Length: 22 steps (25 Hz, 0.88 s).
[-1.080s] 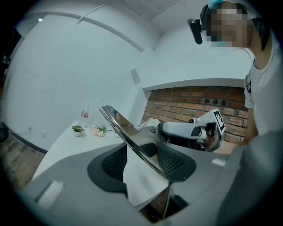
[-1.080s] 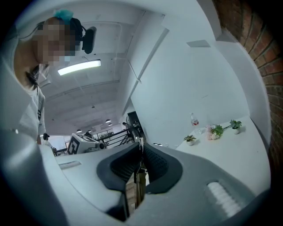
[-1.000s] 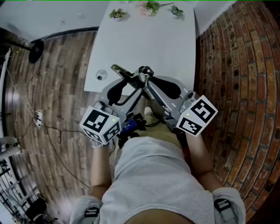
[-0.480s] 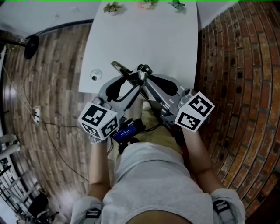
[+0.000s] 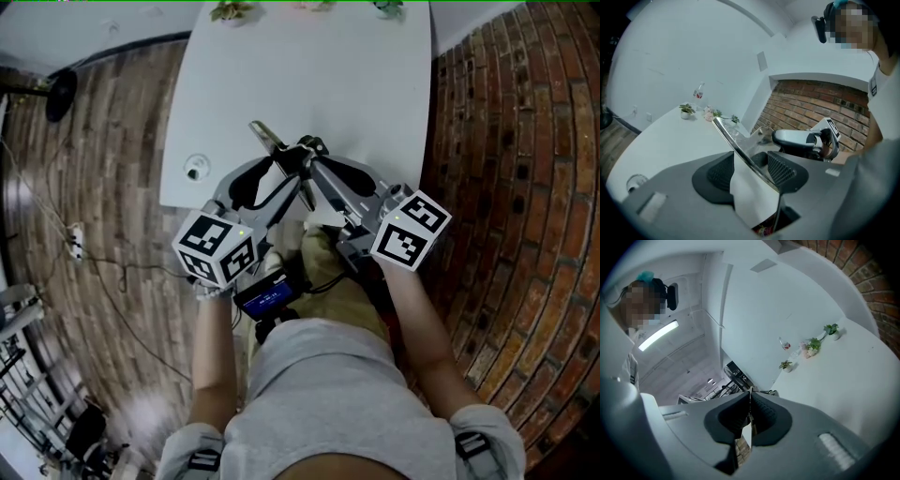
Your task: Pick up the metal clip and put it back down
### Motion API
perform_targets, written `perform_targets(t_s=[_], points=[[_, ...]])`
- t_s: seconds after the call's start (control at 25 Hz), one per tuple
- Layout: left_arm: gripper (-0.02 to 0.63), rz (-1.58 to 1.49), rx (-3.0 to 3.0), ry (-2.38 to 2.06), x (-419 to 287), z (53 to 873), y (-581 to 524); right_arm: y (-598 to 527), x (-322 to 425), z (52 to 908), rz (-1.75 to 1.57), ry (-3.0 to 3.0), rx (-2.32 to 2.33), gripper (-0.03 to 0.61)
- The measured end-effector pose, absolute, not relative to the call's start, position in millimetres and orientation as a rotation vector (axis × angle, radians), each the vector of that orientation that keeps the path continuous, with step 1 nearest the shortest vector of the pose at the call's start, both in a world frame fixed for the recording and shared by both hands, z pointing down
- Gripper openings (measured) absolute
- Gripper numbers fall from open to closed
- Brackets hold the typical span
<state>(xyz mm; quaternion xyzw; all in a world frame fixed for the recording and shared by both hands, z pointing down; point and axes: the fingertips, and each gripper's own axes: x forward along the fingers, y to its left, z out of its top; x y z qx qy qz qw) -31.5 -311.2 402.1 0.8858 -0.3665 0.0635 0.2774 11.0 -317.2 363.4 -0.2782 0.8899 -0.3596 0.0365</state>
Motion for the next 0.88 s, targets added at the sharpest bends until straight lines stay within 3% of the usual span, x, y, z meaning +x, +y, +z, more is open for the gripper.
perform_targets(t_s=[0.32, 0.88], points=[[0.222, 0.211, 2.323, -1.048, -50.0, 420.3, -315.9, -343.1, 3.3, 398.1, -1.237, 2.657, -0.939, 0.009], [0.152, 0.215, 2.293, -1.161, -68.0, 430.7, -310.1, -388.9, -4.8, 481.4, -1.441, 2.554, -1.082, 0.009]])
